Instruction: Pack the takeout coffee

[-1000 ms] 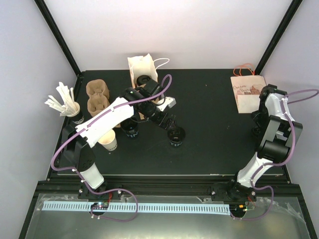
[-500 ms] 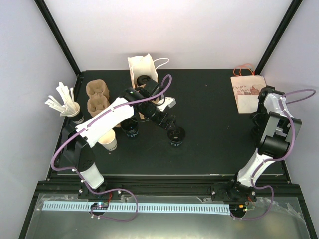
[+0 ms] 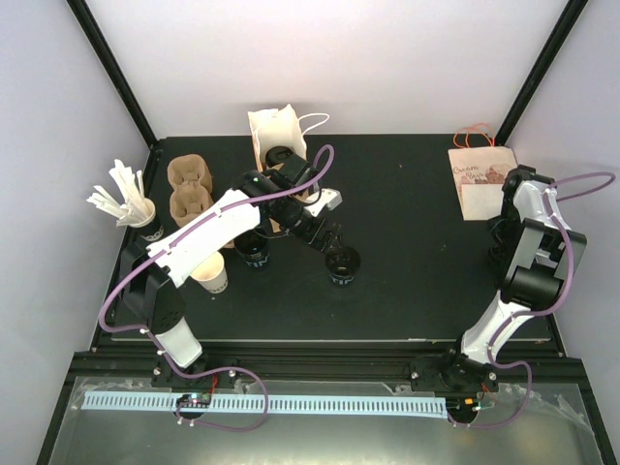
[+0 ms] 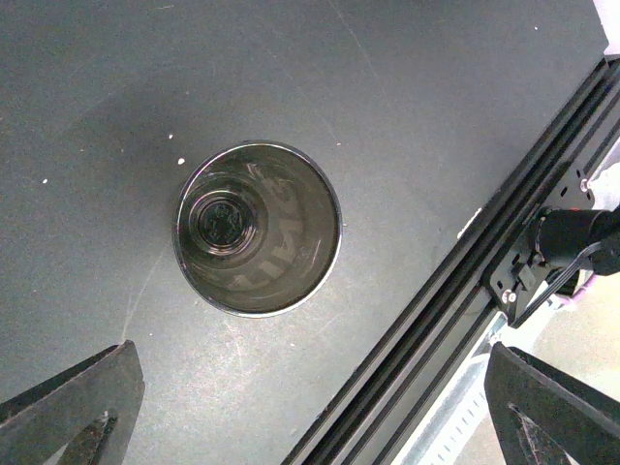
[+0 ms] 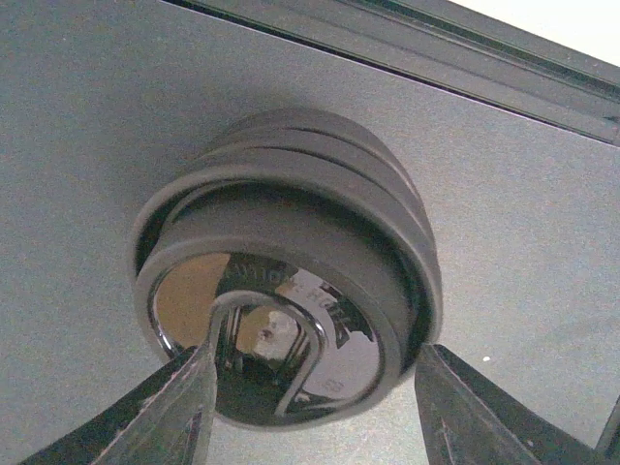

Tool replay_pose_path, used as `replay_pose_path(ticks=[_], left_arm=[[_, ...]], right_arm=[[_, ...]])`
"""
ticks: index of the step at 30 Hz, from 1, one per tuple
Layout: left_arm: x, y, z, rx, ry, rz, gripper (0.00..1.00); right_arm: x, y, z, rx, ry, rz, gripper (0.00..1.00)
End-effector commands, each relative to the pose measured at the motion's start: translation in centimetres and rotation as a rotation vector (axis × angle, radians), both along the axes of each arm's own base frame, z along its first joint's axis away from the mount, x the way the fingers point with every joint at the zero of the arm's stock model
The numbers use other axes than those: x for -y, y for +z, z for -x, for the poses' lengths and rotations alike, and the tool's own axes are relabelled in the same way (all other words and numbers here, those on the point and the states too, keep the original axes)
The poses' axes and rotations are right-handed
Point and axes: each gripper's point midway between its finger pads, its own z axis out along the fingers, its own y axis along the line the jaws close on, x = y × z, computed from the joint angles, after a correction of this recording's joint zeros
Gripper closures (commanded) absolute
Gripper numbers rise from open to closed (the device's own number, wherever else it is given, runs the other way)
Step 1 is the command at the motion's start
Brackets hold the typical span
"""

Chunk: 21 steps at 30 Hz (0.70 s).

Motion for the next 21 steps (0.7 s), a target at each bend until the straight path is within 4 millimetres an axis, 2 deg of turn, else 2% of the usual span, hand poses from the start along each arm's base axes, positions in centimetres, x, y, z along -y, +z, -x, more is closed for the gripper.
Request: replay_pose_path(ticks=[1, 3, 4, 7, 12, 21], left_arm=[[0.1, 0.7, -0.4, 0.003, 0.011, 0.009, 0.01], [0.2, 0.7, -0.4, 0.002, 0.009, 0.01, 0.01], [0.2, 0.7, -0.4, 0.001, 0.008, 0.01, 0.01], [0.2, 0.6, -0.3, -0.002, 0.005, 0.01, 0.01], [0.2, 0.4, -0.2, -0.008, 0.0, 0.005, 0.01], [0.2, 0.2, -0.1, -0.016, 0.003, 0.0, 0.01]], right_arm=[[0.4, 3.0, -0.1, 0.062, -0.021, 0.044, 0.42], [0.3, 3.3, -0.2, 0.078, -0.019, 0.038, 0.42], [0.3, 3.4, -0.3, 0.083, -0.014, 0.036, 0.39], [0.4, 3.0, -0.9, 0.07, 0.001, 0.03, 0.15], [0.7, 2.0, -1.5, 0.041, 0.002, 0.02, 0.04], [1.6, 0.6, -2.1, -0.026, -0.037, 0.035, 0.04]])
